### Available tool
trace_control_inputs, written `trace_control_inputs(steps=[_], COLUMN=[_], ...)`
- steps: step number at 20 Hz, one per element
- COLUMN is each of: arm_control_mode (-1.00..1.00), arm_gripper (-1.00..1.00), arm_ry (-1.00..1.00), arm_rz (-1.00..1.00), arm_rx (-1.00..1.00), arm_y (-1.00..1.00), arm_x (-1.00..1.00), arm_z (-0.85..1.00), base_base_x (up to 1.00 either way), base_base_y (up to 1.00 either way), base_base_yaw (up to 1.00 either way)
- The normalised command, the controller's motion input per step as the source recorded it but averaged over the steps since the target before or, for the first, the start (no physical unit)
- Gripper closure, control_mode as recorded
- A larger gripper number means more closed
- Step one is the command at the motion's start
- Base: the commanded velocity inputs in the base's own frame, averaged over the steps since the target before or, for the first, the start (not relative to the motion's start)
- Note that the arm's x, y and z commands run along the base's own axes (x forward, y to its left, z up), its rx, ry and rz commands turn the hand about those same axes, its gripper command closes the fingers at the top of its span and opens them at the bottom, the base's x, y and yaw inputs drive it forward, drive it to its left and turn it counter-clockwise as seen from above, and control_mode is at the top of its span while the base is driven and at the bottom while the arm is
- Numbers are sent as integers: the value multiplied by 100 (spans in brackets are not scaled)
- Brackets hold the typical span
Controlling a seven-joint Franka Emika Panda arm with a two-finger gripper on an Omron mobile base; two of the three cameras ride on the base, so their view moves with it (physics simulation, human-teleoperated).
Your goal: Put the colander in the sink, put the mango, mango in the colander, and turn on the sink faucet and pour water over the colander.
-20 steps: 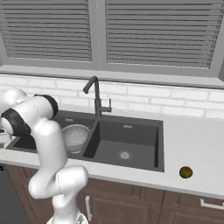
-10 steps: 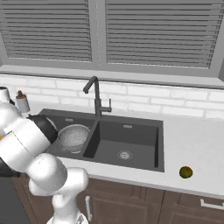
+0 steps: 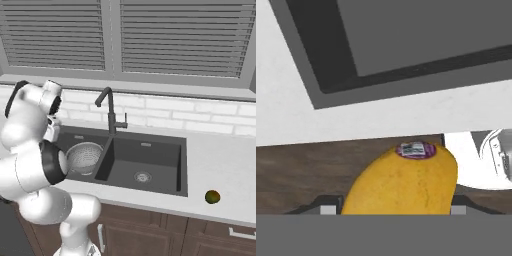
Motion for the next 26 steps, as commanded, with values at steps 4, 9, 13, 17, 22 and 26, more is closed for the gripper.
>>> trace_control_inputs(steps=[4, 9, 13, 17, 22, 26], arm_control_mode=[-100, -100, -100, -100, -100, -100], arm_gripper=[100, 100, 100, 100, 100, 100], arm_ry=[27, -3, -9, -6, -1, -4], arm_rz=[-18, -18, -10, -2, 0, 0], arm_rx=[0, -16, -28, -20, -6, -3], arm_y=[-38, 19, 16, -2, -24, -21], arm_x=[88, 28, 45, 45, 27, 20], arm_z=[14, -40, -57, -51, -34, -41], base_base_x=[0, 0, 0, 0, 0, 0], base_base_y=[0, 0, 0, 0, 0, 0], base_base_yaw=[0, 0, 0, 0, 0, 0])
